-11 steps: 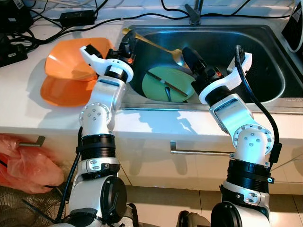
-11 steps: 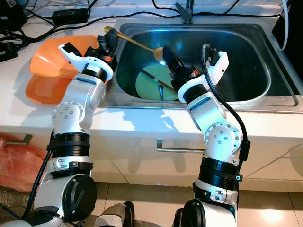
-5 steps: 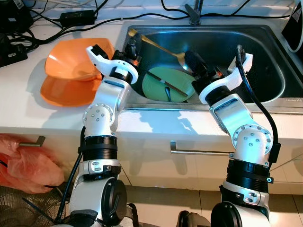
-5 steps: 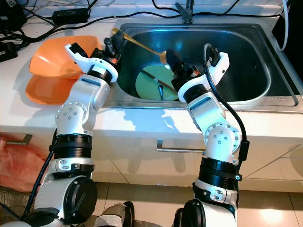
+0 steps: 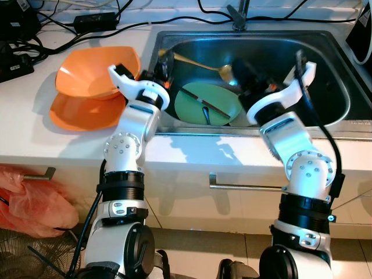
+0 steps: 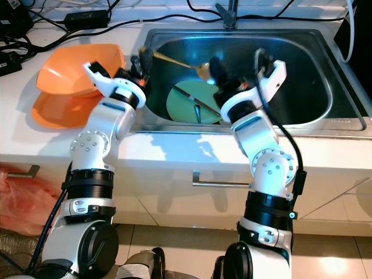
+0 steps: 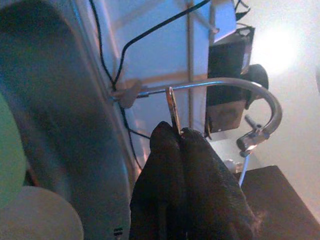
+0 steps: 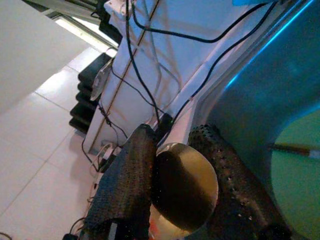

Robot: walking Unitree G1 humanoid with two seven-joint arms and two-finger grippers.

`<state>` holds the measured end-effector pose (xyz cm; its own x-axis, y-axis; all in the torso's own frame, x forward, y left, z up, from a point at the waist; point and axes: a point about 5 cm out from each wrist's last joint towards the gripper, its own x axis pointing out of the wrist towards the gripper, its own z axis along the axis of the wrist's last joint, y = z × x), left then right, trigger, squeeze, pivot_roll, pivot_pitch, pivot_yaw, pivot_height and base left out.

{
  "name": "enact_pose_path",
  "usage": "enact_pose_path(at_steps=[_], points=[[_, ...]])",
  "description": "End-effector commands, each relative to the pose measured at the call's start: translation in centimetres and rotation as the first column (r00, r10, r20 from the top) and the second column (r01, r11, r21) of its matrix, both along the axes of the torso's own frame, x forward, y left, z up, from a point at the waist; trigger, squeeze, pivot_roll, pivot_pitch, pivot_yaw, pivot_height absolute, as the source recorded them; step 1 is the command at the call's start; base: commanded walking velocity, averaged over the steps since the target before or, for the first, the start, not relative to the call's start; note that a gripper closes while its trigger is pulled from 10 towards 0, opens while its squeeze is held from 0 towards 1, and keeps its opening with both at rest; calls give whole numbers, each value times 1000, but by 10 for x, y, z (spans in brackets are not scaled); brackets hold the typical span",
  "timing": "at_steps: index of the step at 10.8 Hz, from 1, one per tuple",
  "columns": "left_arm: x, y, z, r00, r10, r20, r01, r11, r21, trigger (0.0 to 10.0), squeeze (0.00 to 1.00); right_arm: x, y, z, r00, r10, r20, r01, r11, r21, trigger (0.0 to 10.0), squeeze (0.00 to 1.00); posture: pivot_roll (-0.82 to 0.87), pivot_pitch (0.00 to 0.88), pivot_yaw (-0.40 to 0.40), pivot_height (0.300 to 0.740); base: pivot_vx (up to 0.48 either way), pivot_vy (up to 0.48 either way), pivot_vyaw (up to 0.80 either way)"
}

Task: Kitchen organization

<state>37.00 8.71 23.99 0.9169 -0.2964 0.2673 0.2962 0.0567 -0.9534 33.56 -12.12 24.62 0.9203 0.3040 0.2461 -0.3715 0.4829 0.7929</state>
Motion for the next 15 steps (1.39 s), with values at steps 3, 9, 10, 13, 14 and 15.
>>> enact_pose_path(at_steps=[3,9,10,13,14,15], points=[[-20,-64,-26,983,-159,-95,155,987,-49,10000,937,4,1,3,1000,-3,-3,3,1000,-16,0,0,-67,132,66,740,0,0,0],[-28,-77,-34,969,-221,-106,226,974,32,10000,1000,4,0,3,1000,-15,-4,15,1000,-18,0,0,-72,132,67,740,0,0,0],[-29,-79,-35,968,-227,-109,232,972,34,10000,1000,4,0,3,1000,-18,-4,18,1000,-22,0,0,-70,132,65,740,0,0,0],[-31,-77,-33,974,-219,-60,225,965,135,10000,1000,4,-3,0,1000,-23,-1,23,997,-75,0,0,-66,124,65,740,0,0,0],[-33,-76,-30,975,-221,-22,221,956,194,10000,1000,3,-4,-2,1000,-21,20,24,987,-160,0,0,-65,121,65,740,0,0,0],[-33,-76,-29,975,-220,-15,219,954,203,10000,1000,3,-4,-3,999,-21,27,26,982,-187,0,0,-65,119,66,740,0,0,0]])
